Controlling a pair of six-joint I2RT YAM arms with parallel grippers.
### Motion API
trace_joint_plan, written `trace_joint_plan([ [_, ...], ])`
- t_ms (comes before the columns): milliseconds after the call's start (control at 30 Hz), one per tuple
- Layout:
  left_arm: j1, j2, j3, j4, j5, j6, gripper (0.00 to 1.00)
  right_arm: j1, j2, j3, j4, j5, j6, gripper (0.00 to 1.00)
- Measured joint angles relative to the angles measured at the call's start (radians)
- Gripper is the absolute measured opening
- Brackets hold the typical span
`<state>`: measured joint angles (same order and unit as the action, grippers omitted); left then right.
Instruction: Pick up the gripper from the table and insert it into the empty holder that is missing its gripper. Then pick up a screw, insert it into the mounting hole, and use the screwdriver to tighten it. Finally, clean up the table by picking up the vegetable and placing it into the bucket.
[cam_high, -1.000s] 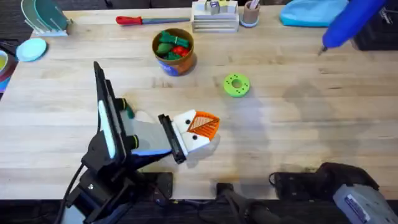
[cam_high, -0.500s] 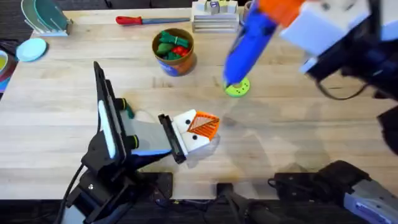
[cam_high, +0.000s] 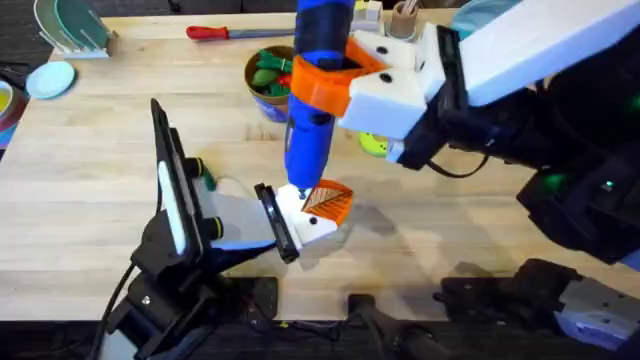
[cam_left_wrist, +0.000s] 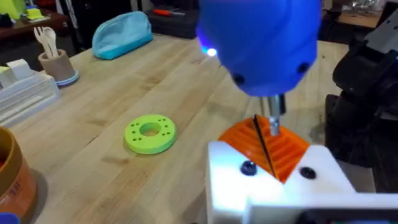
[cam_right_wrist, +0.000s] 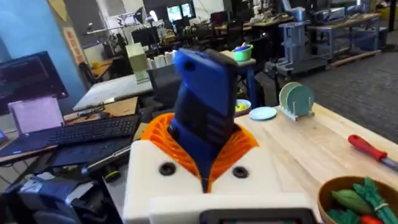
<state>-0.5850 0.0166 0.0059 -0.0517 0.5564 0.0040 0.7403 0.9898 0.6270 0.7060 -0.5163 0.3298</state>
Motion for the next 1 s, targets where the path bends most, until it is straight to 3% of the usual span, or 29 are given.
trace_joint_plan([
  [1000,0.000,0.000,0.000,0.000,0.000,0.000,0.008,0.027,0.059,0.000,-0.011,-0.061,-0.107,0.020],
])
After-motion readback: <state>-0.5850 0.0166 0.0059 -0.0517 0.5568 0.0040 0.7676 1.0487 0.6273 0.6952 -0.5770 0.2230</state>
